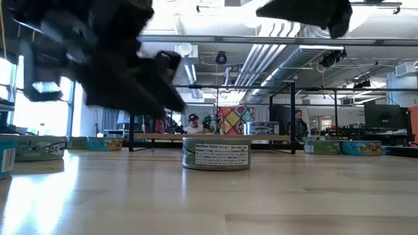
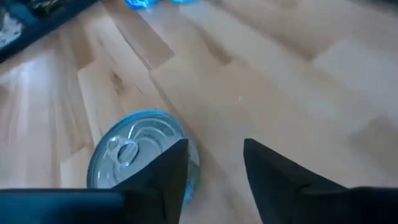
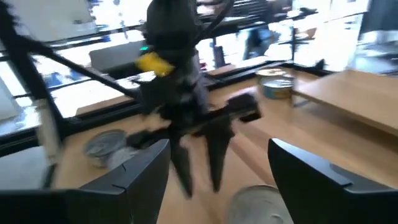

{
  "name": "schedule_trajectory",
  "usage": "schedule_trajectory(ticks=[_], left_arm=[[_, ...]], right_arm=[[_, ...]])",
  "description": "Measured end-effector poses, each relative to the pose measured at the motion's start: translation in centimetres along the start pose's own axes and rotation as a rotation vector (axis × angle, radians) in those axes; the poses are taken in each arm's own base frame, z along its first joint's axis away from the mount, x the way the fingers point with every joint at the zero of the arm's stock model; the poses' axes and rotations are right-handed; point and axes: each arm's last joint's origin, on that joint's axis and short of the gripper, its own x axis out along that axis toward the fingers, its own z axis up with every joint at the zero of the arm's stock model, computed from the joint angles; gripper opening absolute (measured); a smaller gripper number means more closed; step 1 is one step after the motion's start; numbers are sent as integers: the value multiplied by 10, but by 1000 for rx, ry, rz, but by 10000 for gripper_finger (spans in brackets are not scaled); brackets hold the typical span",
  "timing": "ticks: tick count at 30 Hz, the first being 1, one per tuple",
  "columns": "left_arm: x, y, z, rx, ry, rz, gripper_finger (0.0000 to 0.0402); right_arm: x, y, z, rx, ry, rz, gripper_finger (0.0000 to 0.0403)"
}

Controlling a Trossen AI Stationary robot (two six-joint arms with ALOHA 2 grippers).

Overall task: Stack canned seafood by type on shelf
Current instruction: Put the green tuna can on the shelf

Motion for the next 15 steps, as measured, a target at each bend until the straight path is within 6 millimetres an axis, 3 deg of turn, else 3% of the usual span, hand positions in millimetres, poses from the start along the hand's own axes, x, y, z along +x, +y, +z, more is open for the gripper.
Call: schedule_trajectory(ticks=[7, 15], left_arm=[[33, 4, -8, 270, 77, 65, 155], [46, 8, -11, 234, 110, 94, 131]], right_arm=[[4, -6, -9, -58, 15, -71, 263], [24, -30, -20, -214, 121, -171, 263]])
